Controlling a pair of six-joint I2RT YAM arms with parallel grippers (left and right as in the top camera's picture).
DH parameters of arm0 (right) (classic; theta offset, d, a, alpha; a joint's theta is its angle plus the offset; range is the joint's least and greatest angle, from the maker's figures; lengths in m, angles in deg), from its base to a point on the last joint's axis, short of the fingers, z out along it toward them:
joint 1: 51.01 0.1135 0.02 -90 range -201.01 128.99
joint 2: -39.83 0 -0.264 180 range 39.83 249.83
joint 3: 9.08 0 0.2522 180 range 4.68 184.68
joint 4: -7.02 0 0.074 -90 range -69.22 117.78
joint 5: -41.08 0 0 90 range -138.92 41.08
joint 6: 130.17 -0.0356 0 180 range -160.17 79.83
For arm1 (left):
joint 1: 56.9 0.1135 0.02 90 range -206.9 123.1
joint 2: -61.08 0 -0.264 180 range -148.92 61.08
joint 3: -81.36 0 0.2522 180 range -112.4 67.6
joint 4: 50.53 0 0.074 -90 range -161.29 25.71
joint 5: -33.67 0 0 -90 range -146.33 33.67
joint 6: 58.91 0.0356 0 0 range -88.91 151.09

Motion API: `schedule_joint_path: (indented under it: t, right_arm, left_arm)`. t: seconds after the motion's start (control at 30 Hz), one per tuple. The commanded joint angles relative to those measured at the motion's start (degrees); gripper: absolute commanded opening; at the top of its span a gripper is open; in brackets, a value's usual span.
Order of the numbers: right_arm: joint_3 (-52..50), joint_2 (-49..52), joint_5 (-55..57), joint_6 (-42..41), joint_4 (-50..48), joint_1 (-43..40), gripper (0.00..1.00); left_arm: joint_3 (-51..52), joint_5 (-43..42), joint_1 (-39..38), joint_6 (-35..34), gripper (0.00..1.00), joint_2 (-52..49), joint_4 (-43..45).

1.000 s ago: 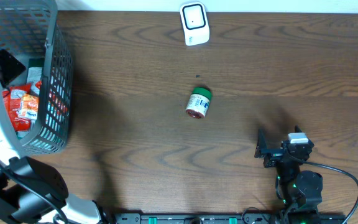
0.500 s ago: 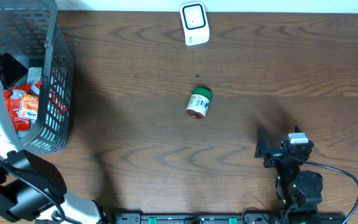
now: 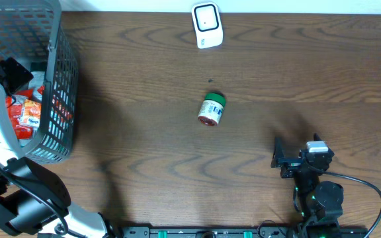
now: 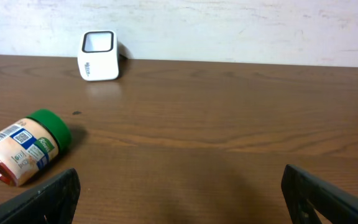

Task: Scan the item barcode
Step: 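Move the left gripper back into the grey basket, then grasp the orange snack box with the left gripper and lift it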

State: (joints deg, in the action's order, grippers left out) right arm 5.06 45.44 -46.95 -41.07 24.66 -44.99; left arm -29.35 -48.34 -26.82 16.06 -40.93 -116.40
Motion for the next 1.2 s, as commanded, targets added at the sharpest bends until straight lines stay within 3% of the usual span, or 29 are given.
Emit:
schedule_joint_path:
  t: [0.0,0.13,1.17]
  right_arm:
    - [-0.1,-0.1,0.5,-0.8,0.2,-0.3,0.99]
    - [-0.1,-0.1,0.5,-0.8,0.2,-0.3,0.99]
    - [-0.1,-0.1,0.5,-0.8,0.2,-0.3,0.99]
  left_arm:
    - [0.3,-7.3,1.7,-0.1,0.98,-0.9,1.2]
    - [0.4,-11.5,3.8,0.0,0.98,-1.0,1.7]
    - [17.8,-11.5,6.4,0.1,0.98,-1.0,11.9]
